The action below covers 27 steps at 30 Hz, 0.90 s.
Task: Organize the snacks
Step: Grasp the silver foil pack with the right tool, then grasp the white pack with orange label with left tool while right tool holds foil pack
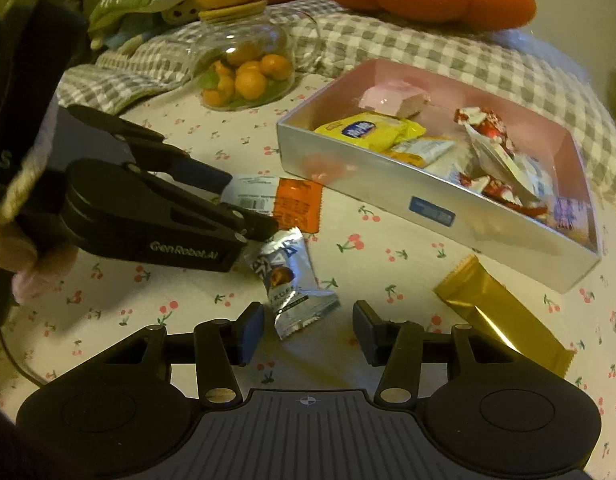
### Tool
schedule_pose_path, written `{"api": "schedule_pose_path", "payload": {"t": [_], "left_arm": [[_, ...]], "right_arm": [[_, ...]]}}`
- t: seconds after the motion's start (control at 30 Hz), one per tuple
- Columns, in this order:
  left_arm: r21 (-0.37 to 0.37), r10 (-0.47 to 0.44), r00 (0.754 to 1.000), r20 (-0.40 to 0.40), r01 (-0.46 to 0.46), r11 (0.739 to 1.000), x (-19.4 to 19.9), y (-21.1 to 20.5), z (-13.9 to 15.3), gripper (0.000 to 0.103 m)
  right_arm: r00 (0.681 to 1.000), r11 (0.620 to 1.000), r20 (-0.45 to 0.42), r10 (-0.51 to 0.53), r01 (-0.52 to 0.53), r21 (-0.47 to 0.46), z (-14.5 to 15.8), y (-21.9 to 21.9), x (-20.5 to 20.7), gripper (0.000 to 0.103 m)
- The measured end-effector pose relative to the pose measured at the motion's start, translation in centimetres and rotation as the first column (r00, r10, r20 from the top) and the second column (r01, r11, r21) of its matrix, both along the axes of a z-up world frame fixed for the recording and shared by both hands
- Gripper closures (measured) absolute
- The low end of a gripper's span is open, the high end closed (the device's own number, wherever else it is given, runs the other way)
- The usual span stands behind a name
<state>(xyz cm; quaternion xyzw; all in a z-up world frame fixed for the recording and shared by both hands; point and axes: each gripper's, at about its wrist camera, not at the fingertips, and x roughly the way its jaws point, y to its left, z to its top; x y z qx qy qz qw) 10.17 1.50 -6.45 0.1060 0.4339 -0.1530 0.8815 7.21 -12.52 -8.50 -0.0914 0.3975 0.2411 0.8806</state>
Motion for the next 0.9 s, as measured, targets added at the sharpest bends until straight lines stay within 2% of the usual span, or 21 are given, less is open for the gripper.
{"api": "schedule_pose_path", "payload": {"t": [0.2, 0.33, 0.43, 0.47, 0.57, 0.63, 0.87, 0.9], "left_arm": [[-0.008, 0.005, 1.0, -0.018, -0.006, 1.0, -0.1, 1.2, 0.1, 0.053], [0.008, -0.014, 1.0, 0.018, 0.014, 1.0, -0.2, 0.9, -0.2, 0.047], [0.018, -0.029, 0.999, 0.042, 0.028, 0.999, -0.2, 0.5, -0.4, 0.042], [0.016, -0.032, 0.998, 0.047, 0.032, 0.999, -0.2, 0.3, -0.4, 0.042], [0.005, -0.036, 0.998, 0.051, 0.035, 0.999, -0.2, 0.0, -0.4, 0.045], [-0.003, -0.038, 0.998, 0.047, 0.039, 0.999, -0.1, -0.2, -0.4, 0.051], [-0.014, -0.026, 0.999, 0.022, 0.027, 1.0, -0.2, -0.4, -0.1, 0.059], [-0.021, -0.025, 1.0, 0.017, 0.026, 0.999, -0.1, -0.4, -0.1, 0.063]], "right_arm": [[1.0, 1.0, 0.029, 0.003, -0.002, -0.012, -0.2, 0.9, 0.2, 0.054], [0.999, 1.0, 0.044, -0.003, 0.004, -0.013, -0.3, 1.2, 0.4, 0.054], [0.998, 1.0, 0.06, 0.003, -0.002, -0.017, -0.4, 1.2, 0.3, 0.059], [0.998, 1.0, 0.062, 0.006, -0.005, -0.015, -0.4, 1.2, 0.3, 0.064], [0.998, 1.0, 0.064, 0.008, -0.007, -0.014, -0.3, 1.2, 0.2, 0.07], [0.998, 1.0, 0.06, 0.001, -0.001, -0.012, -0.3, 1.1, 0.2, 0.07], [0.997, 0.996, 0.014, -0.08, 0.08, 0.034, 0.2, -0.6, 0.9, 0.07], [0.996, 0.995, 0.009, -0.093, 0.093, 0.043, 0.3, -1.0, 1.0, 0.07]]}}
